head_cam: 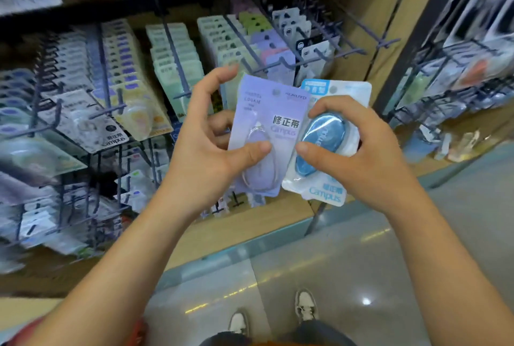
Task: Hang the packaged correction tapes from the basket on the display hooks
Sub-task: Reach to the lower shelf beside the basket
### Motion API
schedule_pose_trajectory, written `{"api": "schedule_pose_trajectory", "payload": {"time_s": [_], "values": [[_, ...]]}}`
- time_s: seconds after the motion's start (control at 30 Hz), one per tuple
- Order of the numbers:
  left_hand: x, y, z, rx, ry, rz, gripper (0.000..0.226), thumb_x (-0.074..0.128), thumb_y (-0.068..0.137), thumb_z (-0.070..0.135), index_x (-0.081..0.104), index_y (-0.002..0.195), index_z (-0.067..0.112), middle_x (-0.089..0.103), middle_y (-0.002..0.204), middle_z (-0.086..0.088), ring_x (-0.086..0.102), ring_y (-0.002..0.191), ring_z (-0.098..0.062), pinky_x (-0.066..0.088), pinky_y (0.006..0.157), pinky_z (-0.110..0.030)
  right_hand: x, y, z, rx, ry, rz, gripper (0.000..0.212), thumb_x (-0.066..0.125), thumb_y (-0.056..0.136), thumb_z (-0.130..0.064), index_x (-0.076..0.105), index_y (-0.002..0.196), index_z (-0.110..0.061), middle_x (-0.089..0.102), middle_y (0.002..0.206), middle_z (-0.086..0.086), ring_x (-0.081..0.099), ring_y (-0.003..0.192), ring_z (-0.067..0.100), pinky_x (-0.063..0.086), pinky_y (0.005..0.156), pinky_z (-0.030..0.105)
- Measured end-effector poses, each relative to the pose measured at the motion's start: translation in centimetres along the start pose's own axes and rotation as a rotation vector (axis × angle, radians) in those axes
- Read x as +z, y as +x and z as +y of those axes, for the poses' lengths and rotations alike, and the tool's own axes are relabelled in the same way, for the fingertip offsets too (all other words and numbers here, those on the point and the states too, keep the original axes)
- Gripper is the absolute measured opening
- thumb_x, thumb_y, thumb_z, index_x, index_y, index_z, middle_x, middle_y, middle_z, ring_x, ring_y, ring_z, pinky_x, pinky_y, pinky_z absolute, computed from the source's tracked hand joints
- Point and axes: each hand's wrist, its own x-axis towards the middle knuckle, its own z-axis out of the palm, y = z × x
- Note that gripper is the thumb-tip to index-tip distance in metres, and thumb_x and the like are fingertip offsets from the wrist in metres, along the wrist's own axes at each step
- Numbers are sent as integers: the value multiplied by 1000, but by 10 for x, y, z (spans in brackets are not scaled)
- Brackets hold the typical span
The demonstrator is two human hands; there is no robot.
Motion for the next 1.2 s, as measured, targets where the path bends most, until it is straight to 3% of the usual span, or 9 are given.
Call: {"api": "schedule_pose_trajectory", "payload": {"time_s": [0.17, 0.27, 0.5, 0.6, 0.67, 0.8, 0.9, 1.07, 1.2], "values": [[31, 16, 24, 79, 63, 129, 32, 74, 79, 15, 64, 109, 24, 76, 101, 9, 72, 92, -11, 56, 72, -22, -40, 32, -3, -93, 108, -88, 31, 76, 75, -40, 59, 101, -44, 64, 109, -14, 62, 102, 8, 48, 82, 24], [44, 28, 46, 148, 55, 188, 21, 68, 82, 17, 63, 102, 21, 76, 94, 8, 72, 85, -9, 55, 67, -21, -60, 53, -18, -202, 115, -87, 33, 75, 77, -42, 59, 105, -43, 65, 111, -16, 62, 103, 6, 49, 84, 22], [43, 62, 121, 486, 116, 176, 52, 56, 87, -3, 43, 124, 32, 76, 97, -1, 71, 82, -18, 58, 71, -33, -83, 98, -71, -518, 72, 57, 47, 73, 77, -29, 49, 115, -45, 55, 123, -1, 53, 116, 4, 38, 95, 11], [34, 73, 152, 567, 208, 187, 59, 50, 83, -7, 56, 125, 33, 70, 118, 2, 65, 105, -18, 52, 95, -41, -87, 111, -97, -659, -16, 102, 48, 71, 78, -33, 51, 118, -49, 52, 120, 2, 48, 112, -3, 33, 95, 5], [30, 82, 169, 585, 159, 220, 60, 48, 74, -9, 64, 119, 28, 70, 115, 4, 64, 102, -12, 51, 90, -32, -90, 119, -111, -711, -20, 120, 40, 69, 78, -39, 56, 115, -47, 54, 117, 1, 50, 111, -3, 34, 95, 5], [29, 100, 204, 628, 9, 291, 60, 47, 65, -10, 66, 114, 18, 73, 108, 6, 66, 102, -13, 54, 88, -31, -100, 136, -136, -661, 124, 93, 27, 74, 77, -35, 61, 100, -41, 62, 104, -16, 57, 101, 1, 41, 88, 14], [31, 115, 227, 603, -45, 367, 56, 48, 64, -2, 71, 111, 18, 74, 104, 2, 68, 95, -19, 55, 91, -37, -106, 149, -150, -605, 258, 67, 24, 79, 78, -30, 64, 96, -28, 65, 91, -13, 59, 82, -1, 47, 75, 15], [42, 139, 256, 574, 41, 368, 41, 56, 74, 7, 75, 108, 20, 75, 110, -2, 70, 104, -22, 55, 93, -37, -114, 167, -168, -439, 449, 2, 21, 80, 77, -24, 65, 90, -17, 67, 81, -4, 63, 69, 10, 54, 61, 27], [47, 157, 270, 544, 156, 291, 53, 64, 68, 9, 65, 120, 22, 70, 120, -2, 68, 106, -18, 55, 92, -35, -135, 177, -180, -473, 387, -81, 25, 78, 69, -32, 66, 88, -20, 67, 76, -12, 61, 67, 4, 52, 61, 19]]}}
